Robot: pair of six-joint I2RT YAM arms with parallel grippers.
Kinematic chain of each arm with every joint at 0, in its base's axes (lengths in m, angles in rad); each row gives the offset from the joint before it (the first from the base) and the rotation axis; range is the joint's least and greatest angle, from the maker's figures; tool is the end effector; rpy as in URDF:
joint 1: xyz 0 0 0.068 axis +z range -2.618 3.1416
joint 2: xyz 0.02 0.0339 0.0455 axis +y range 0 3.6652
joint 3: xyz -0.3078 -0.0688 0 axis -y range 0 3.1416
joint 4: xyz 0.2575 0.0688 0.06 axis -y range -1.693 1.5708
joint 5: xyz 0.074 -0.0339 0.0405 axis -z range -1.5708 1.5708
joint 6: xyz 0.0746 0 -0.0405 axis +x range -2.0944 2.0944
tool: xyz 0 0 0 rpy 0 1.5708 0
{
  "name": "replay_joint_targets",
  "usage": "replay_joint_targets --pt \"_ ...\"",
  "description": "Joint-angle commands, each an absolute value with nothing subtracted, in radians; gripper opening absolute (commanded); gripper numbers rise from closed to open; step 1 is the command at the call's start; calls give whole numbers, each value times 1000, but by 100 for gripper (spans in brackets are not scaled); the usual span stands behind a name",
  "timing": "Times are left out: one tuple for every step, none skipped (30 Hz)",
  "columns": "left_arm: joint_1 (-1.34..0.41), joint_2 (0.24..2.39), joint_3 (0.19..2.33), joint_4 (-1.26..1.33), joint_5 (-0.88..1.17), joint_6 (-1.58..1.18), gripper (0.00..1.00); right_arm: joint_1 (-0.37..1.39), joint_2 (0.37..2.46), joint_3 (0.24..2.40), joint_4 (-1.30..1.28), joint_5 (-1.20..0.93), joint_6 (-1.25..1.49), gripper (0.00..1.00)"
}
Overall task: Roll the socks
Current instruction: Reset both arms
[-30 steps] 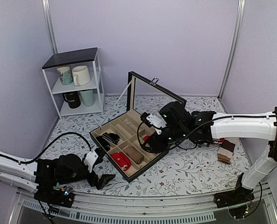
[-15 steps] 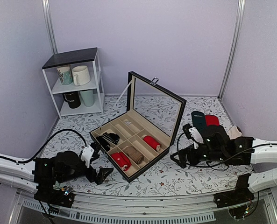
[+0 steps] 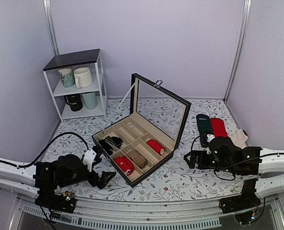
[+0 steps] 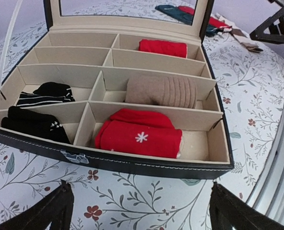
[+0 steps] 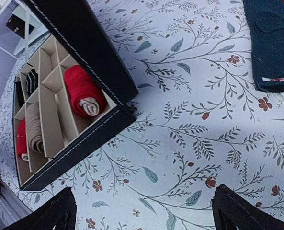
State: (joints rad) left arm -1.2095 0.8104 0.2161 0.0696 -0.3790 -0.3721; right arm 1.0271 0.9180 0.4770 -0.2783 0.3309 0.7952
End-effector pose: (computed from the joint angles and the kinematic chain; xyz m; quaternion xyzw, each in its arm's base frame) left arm 0.0890 -0.1575 0.1703 0.2599 0.8156 -0.2340 0.4610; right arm 0.1243 0.1588 0.2071 -0.0364 0.9001 0.2300 0.3682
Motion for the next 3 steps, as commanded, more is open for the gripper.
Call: replay_joint_targets --pt "-1193 825 224 69 -380 -382 99 1028 965 496 -298 403 821 100" --pt "-1193 826 226 68 -379 -382 99 1028 972 497 -298 410 817 100" --pt "-1193 827 226 68 -380 -382 99 1028 978 498 -298 418 814 100"
